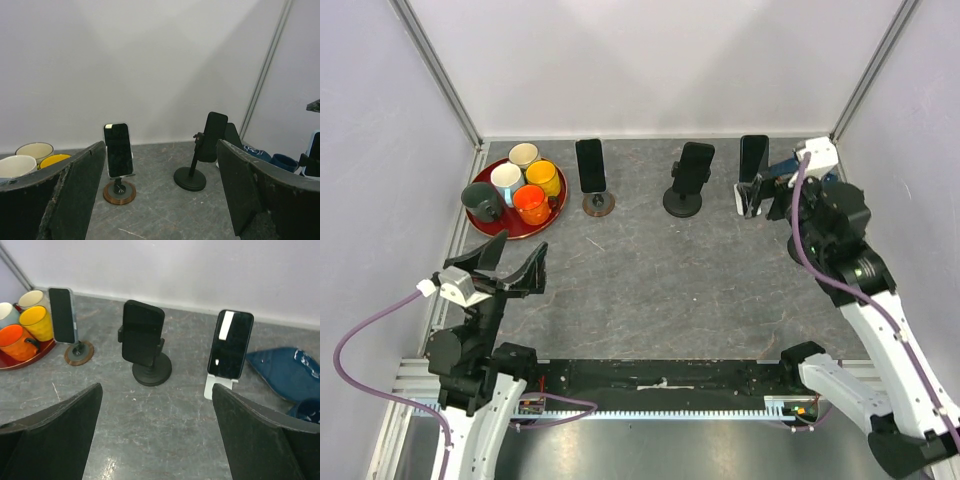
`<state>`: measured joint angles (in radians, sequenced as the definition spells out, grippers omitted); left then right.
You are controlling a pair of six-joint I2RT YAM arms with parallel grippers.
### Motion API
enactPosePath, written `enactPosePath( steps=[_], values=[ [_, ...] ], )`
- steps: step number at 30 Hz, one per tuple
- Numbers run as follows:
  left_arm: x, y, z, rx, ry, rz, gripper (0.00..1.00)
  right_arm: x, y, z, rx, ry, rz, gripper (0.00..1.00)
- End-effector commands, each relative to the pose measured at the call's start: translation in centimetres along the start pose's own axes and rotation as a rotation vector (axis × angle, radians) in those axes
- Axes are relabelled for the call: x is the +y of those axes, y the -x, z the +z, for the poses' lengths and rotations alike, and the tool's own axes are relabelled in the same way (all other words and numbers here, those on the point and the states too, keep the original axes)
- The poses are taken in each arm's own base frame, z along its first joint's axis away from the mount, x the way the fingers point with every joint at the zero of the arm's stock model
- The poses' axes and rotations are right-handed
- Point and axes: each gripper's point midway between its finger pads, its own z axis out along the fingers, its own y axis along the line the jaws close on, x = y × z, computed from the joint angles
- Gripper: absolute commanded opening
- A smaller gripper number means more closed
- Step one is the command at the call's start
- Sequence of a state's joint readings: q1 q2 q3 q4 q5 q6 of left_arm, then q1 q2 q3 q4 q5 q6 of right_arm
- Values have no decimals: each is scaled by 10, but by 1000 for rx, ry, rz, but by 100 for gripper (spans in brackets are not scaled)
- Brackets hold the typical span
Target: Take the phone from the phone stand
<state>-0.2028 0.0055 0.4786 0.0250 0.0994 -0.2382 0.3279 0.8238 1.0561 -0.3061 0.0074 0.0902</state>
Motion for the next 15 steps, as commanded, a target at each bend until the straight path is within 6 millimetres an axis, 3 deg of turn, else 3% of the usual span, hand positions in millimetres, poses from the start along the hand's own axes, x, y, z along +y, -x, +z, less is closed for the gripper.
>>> enactPosePath(
  steps=[1,4,9,15],
  values=[
    [-2,20,-16,-48,9,22,98,-10,-10,13,145,-91,70,98],
    [-6,19,-18,-32,-11,9,98,-14,-20,25,254,-124,58,98],
    [-7,17,-20,-11,-19,12,98,-65,-32,32,396,-431,-7,98],
    [-5,12,-23,20,-9,14,98,-115,-3,11,300,-771,-58,98]
  ],
)
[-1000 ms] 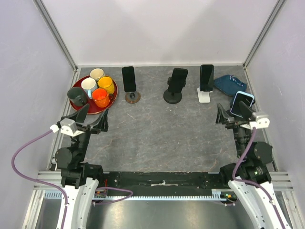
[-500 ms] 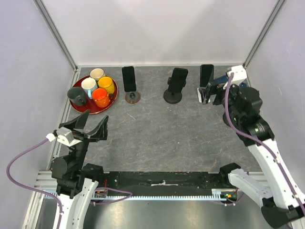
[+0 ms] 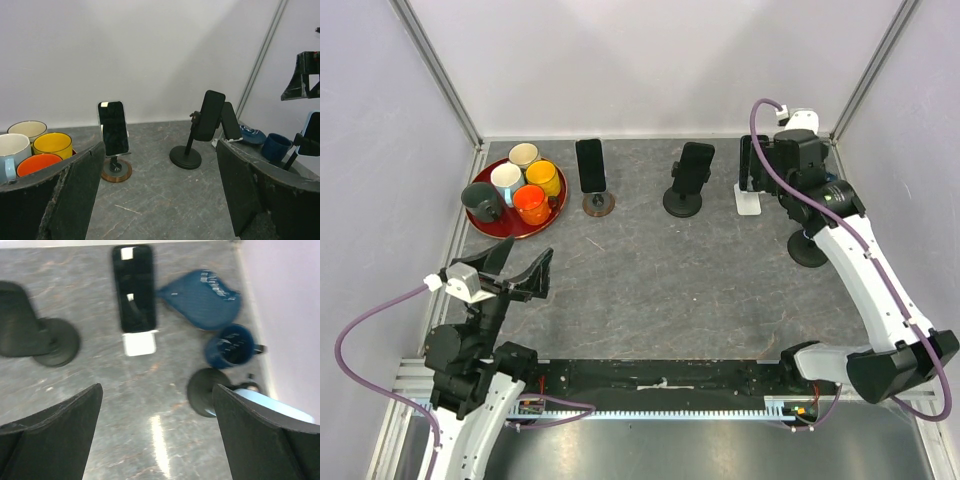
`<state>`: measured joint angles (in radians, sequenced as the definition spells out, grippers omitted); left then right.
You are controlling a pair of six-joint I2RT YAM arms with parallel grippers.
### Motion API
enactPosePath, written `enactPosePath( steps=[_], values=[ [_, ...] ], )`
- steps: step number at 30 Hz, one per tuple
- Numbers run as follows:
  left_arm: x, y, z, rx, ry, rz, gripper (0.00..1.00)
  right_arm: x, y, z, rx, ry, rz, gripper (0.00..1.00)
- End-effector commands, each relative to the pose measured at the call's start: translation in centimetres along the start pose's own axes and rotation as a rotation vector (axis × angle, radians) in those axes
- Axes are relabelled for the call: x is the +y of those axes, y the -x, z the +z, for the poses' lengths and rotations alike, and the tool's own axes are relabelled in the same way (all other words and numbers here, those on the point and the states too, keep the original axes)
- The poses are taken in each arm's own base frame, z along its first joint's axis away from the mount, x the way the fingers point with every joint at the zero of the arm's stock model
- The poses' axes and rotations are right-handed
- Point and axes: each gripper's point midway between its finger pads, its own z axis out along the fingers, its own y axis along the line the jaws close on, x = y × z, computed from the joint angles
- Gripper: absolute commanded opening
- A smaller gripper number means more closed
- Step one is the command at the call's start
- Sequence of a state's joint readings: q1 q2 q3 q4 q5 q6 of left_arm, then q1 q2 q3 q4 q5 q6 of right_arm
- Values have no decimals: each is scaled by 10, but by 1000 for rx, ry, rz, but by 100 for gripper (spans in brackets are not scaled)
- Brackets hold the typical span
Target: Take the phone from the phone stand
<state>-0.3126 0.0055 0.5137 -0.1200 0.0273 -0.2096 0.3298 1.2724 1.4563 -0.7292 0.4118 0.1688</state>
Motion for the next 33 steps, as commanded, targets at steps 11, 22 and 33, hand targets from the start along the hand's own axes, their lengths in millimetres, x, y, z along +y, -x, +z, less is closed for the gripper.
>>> enactPosePath(
  steps=[11,22,33],
  values=[
    [-5,27,-19,-75,-18,32,98,-143,10,-29,-237,-631,253,98],
    [-7,25,-19,-68,-28,29,98,-134,-17,12,-159,-505,266,98],
    [-8,23,-18,-64,-35,27,98,-140,-48,26,-104,-537,287,98]
  ],
)
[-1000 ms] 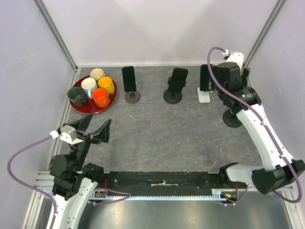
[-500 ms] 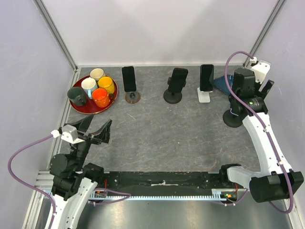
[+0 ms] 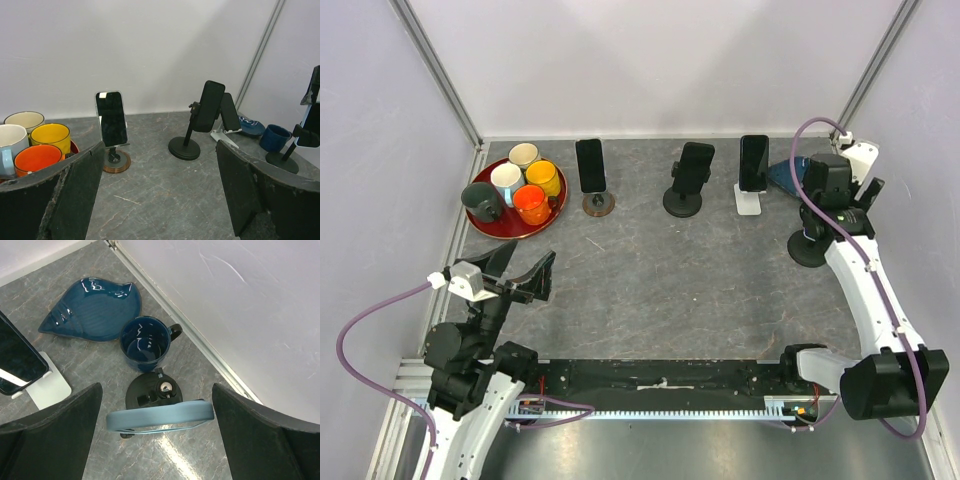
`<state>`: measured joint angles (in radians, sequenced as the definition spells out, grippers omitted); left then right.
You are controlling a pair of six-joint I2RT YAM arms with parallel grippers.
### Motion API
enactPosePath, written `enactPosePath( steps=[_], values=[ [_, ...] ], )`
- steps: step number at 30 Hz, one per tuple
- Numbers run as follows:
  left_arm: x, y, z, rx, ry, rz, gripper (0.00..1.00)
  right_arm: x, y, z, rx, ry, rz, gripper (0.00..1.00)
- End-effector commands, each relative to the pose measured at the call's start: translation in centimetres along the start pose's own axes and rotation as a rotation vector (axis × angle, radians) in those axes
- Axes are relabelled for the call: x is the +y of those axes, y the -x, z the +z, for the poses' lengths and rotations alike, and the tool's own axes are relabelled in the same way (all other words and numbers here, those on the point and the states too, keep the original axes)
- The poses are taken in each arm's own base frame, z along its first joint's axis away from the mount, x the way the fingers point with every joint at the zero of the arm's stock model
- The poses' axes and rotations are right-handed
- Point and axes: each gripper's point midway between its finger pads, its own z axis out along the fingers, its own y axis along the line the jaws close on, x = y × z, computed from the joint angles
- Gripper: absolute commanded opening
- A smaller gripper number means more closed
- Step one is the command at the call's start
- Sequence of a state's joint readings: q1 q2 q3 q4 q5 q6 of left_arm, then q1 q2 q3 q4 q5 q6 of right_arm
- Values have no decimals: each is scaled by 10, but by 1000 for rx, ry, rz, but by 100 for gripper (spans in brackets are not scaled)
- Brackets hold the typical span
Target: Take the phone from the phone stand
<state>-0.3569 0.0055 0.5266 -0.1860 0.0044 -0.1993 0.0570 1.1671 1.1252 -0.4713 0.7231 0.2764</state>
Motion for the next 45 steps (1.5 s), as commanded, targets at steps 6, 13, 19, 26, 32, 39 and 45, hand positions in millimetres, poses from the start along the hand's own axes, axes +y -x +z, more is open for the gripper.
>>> enactPosePath(
  steps=[6,13,19,26,32,39,45],
  values=[
    [-6,32,-16,-116,-27,35,98,-1,-15,6,2,-14,45,98],
    [-6,31,-15,-113,-27,36,97,-2,-28,8,9,-16,52,98],
    [-6,31,-15,-113,-28,38,97,-4,-35,8,6,-17,53,95],
    [-6,30,-14,-111,-29,38,97,-5,-35,4,-14,12,59,73],
    [-8,29,-13,-103,-42,41,97,6,-29,-3,-24,100,58,48],
    [-14,27,-12,-96,-76,47,97,27,-13,-26,-58,253,53,26],
    [-19,24,-10,-82,-108,51,97,67,1,-62,-100,507,-23,17]
  ],
)
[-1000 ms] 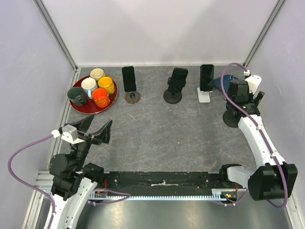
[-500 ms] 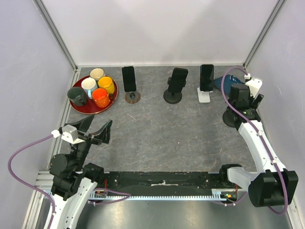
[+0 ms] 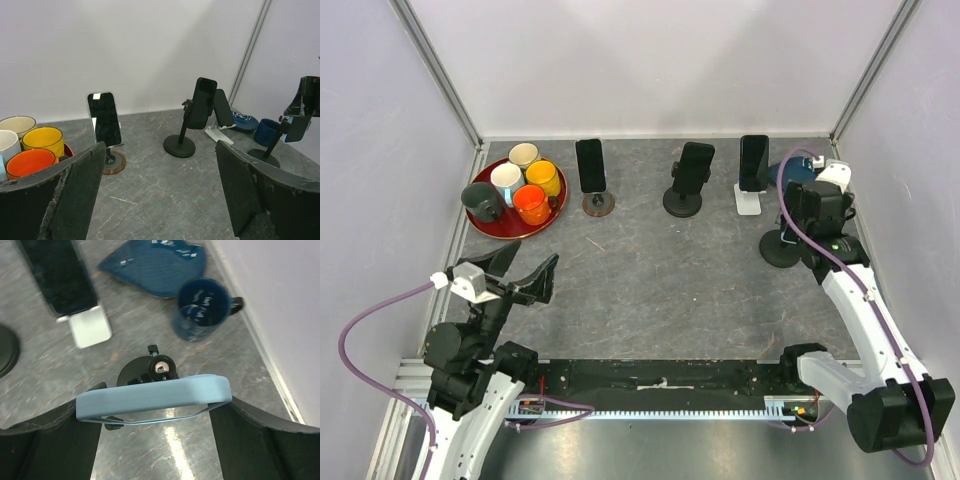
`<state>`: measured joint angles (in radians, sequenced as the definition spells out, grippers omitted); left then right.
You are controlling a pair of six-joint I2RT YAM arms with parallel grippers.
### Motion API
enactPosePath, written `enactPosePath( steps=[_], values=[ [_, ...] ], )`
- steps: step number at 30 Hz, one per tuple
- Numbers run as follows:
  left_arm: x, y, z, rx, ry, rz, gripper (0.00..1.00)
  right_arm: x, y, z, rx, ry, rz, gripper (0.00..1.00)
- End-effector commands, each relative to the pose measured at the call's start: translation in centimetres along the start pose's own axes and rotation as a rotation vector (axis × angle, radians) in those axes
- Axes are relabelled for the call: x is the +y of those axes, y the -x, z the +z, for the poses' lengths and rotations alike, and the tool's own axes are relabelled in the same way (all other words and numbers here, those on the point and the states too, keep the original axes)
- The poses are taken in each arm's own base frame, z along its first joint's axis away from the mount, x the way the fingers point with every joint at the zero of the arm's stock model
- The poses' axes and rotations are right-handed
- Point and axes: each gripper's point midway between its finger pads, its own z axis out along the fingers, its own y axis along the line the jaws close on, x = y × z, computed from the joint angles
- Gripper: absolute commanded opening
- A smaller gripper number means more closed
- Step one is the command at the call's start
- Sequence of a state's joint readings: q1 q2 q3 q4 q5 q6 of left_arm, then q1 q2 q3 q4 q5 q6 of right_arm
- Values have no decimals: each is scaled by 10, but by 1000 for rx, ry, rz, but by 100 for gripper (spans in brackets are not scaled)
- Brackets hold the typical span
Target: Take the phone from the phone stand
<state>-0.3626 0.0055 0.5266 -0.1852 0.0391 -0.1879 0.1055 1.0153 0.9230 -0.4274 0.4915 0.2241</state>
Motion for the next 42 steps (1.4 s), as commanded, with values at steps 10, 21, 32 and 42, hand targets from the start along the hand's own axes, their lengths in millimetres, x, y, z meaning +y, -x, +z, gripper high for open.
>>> enactPosePath(
  steps=[10,21,32,42],
  values=[
    [-18,18,-5,-58,-103,51,97,176,61,-99,-256,797,-149,14],
    [-21,7,2,-9,-129,54,96,296,24,-174,-282,1191,-400,15],
    [-22,3,4,8,-136,59,96,327,-12,-213,-229,1421,-542,19],
    [-23,1,5,16,-145,61,96,325,-32,-215,-175,1466,-619,58]
  ],
)
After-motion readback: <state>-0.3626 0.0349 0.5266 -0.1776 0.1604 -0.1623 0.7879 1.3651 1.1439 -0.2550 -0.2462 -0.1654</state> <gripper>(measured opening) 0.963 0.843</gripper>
